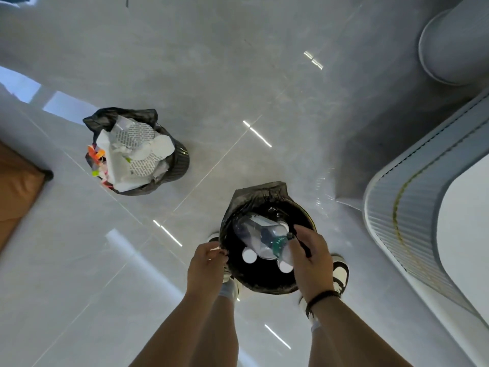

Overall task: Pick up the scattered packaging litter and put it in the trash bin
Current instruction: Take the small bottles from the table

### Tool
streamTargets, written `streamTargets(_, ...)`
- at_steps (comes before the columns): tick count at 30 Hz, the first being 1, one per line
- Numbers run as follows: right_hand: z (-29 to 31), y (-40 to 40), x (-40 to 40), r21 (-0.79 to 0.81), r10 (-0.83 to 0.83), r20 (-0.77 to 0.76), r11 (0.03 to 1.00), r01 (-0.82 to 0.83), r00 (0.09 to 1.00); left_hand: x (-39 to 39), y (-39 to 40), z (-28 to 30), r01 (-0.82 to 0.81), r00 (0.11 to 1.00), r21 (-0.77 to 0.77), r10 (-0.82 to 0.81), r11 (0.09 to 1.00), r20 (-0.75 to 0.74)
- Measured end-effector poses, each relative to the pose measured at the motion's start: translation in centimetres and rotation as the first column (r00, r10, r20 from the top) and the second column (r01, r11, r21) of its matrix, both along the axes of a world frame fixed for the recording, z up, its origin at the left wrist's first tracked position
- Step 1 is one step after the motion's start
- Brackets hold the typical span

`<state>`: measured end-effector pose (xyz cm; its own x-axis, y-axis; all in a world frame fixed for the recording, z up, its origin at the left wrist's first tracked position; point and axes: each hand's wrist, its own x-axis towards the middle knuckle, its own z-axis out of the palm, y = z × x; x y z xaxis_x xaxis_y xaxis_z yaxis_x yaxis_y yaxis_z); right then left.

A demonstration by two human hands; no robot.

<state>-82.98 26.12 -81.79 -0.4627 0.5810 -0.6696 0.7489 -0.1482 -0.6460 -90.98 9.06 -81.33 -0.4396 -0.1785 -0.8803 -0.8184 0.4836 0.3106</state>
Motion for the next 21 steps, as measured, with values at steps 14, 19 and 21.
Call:
streamTargets(14,-6.2,3.7,5.2,0.092,-0.153,0.496,0.988,0.124,0.855,0.1,4.5,-4.1,-0.023,0.999,0.066,0.02,0.998,0.045)
streamTargets(19,-8.5,4.9,4.2,-0.114,0.11,0.492,0.992,-0.061,0.864,-1.2,3.5,-5.0,-0.325,0.946,0.123,0.319,0.938,0.061)
streamTargets(21,-10.2,4.7,3.3,-0.183,0.166,0.48,0.979,-0.087,0.861,-2.1,2.1,-6.0,-0.449,0.893,0.129,0.443,0.884,0.074)
